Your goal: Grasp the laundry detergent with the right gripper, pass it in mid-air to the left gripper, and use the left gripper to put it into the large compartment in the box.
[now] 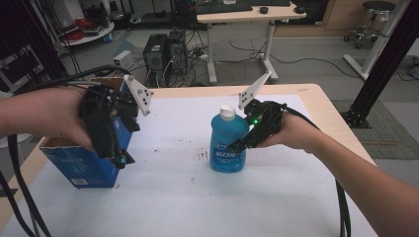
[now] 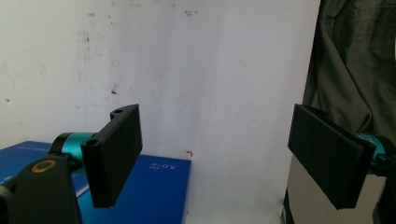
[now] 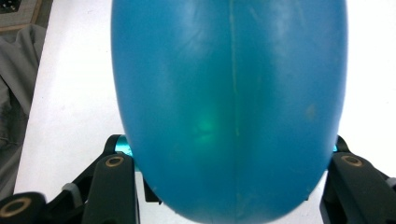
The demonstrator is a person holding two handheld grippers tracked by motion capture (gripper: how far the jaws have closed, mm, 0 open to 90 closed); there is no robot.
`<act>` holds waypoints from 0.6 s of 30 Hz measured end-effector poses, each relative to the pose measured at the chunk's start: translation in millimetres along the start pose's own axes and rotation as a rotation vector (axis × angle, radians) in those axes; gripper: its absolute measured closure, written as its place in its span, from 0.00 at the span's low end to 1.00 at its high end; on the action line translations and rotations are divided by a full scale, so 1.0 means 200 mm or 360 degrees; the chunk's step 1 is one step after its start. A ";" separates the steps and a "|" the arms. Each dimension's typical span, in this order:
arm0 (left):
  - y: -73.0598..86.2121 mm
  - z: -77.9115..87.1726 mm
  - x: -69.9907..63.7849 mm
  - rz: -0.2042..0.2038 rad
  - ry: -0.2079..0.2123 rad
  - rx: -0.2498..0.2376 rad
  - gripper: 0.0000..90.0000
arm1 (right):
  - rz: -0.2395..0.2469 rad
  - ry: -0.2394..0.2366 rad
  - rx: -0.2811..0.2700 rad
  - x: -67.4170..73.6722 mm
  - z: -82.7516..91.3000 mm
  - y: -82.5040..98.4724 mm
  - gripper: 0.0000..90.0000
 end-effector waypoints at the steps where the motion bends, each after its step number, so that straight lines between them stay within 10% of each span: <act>1: 0.00 0.00 0.00 0.0000 0.0000 0.0000 0.20 | -0.0001 0.0002 -0.0005 0.00 0.00 0.00 0.50; 18: -0.01 0.02 0.01 0.0010 0.0014 -0.0031 0.20 | -0.0030 0.0006 -0.0012 0.00 0.03 -0.02 0.52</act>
Point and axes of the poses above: each handheld gripper's, and its own axes: z roughly backward along the jaws, y roughly out of its underside, x roughly to its left, the point moved 4 cm from there along -z, roughly forward along the jaws, and after that the axes turned 14 degrees about z, right-handed, at the moved point
